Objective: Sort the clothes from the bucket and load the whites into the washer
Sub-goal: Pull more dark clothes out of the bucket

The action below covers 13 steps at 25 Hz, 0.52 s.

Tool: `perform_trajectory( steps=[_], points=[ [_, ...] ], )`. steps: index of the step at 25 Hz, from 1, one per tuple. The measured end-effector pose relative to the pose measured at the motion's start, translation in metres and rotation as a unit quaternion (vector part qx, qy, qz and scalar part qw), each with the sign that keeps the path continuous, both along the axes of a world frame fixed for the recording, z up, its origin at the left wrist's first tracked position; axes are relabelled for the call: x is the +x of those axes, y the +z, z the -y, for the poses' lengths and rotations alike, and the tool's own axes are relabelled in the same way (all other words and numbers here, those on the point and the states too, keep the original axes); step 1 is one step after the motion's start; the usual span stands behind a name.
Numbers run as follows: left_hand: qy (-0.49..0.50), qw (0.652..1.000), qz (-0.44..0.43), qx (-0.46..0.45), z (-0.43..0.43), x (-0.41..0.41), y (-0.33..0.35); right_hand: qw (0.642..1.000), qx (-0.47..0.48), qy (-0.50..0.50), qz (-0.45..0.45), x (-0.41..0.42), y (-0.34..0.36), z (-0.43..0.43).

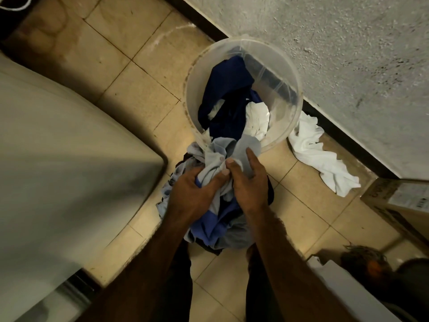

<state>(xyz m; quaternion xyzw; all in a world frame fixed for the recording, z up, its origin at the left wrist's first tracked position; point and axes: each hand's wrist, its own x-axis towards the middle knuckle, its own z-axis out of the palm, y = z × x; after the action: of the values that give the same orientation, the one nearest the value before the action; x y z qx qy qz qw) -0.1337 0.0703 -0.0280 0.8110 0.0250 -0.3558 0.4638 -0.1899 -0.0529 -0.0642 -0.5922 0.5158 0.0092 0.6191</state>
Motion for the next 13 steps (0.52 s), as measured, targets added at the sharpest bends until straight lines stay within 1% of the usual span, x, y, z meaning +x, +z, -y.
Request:
perform_trajectory(
  steps=[4, 6, 8, 9, 10, 11, 13],
  points=[
    [-0.008, 0.998, -0.028, 0.052, -0.011, -0.012, -0.004, 0.999, -0.026, 0.013, -0.018, -0.017, -0.012, -0.007],
    [-0.021, 0.996, -0.049, 0.078, -0.015, -0.016, -0.013, 0.997, -0.04, 0.026, -0.061, -0.027, -0.021, -0.01],
    [-0.026, 0.996, -0.04, 0.081, -0.013, -0.016, -0.023, 0.993, -0.021, 0.053, -0.106, -0.032, -0.028, -0.008],
    [-0.036, 0.995, -0.014, 0.091, -0.01, -0.013, -0.026, 0.987, -0.006, 0.091, -0.133, -0.032, -0.031, -0.006],
    [-0.049, 0.993, 0.033, 0.102, -0.006, -0.008, -0.029, 0.977, 0.009, 0.138, -0.16, -0.031, -0.032, -0.006],
    [-0.068, 0.988, 0.091, 0.105, 0.0, -0.001, -0.033, 0.973, 0.011, 0.157, -0.167, -0.03, -0.033, -0.005],
    [-0.13, 0.963, 0.209, 0.109, 0.012, 0.016, -0.041, 0.973, -0.045, 0.158, -0.164, -0.021, -0.032, -0.001]
  ],
)
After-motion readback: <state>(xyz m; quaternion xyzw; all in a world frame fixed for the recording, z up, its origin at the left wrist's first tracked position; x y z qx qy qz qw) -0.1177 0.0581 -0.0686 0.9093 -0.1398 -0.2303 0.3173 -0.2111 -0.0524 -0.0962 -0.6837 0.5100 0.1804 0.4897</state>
